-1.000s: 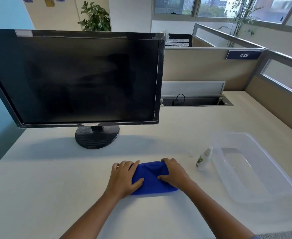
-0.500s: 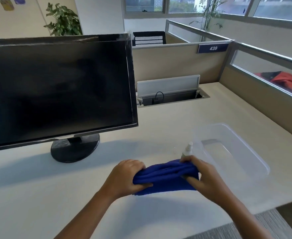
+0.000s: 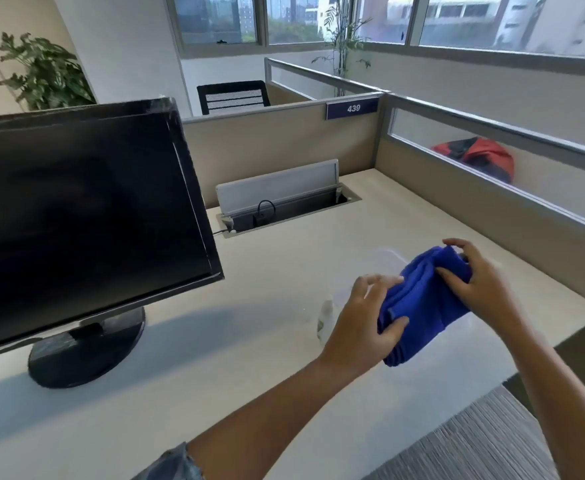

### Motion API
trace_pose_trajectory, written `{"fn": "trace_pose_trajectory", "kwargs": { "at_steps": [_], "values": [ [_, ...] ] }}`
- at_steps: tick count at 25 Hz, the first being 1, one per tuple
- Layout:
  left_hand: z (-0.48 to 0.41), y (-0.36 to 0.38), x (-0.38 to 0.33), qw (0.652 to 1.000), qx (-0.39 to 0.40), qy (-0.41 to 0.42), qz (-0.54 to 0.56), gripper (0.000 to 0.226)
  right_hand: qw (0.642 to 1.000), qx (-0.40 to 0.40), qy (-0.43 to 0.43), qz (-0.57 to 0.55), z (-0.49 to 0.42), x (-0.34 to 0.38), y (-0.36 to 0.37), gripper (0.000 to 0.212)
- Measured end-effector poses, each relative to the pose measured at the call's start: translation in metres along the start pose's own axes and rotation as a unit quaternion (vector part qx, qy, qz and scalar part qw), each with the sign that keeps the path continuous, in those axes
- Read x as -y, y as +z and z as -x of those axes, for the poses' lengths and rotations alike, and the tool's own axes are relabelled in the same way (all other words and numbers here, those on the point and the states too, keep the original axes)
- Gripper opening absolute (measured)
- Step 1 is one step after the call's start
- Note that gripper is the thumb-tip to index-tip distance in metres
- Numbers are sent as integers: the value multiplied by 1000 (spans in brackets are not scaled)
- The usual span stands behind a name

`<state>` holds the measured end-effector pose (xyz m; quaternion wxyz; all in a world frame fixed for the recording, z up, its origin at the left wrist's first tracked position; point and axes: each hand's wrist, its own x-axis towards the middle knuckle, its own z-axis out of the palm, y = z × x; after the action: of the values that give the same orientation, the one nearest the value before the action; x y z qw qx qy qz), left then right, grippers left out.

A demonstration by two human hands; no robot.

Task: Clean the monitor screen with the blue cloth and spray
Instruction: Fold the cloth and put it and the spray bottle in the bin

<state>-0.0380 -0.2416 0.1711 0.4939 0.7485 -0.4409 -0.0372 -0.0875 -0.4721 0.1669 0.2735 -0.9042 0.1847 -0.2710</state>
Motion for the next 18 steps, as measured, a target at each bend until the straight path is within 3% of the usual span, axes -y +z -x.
{"fn": "trace_pose_trajectory", "kwargs": {
  "at_steps": [3, 7, 14, 18],
  "values": [
    [-22, 22, 9, 999, 4, -49, -3, 40, 992, 21, 33, 122, -11, -16, 14, 42],
    [-28, 46, 34, 991, 38, -79, -100, 33, 958, 84, 8, 273, -11, -21, 45, 43],
    [-8, 59, 61, 938, 164, -17, -305, 46, 831, 224, -55, 507, -6, -21, 81, 22],
    [14, 46, 66, 945, 167, 51, -275, 48, 833, 215, -52, 507, -7, -18, 83, 27]
  ]
}}
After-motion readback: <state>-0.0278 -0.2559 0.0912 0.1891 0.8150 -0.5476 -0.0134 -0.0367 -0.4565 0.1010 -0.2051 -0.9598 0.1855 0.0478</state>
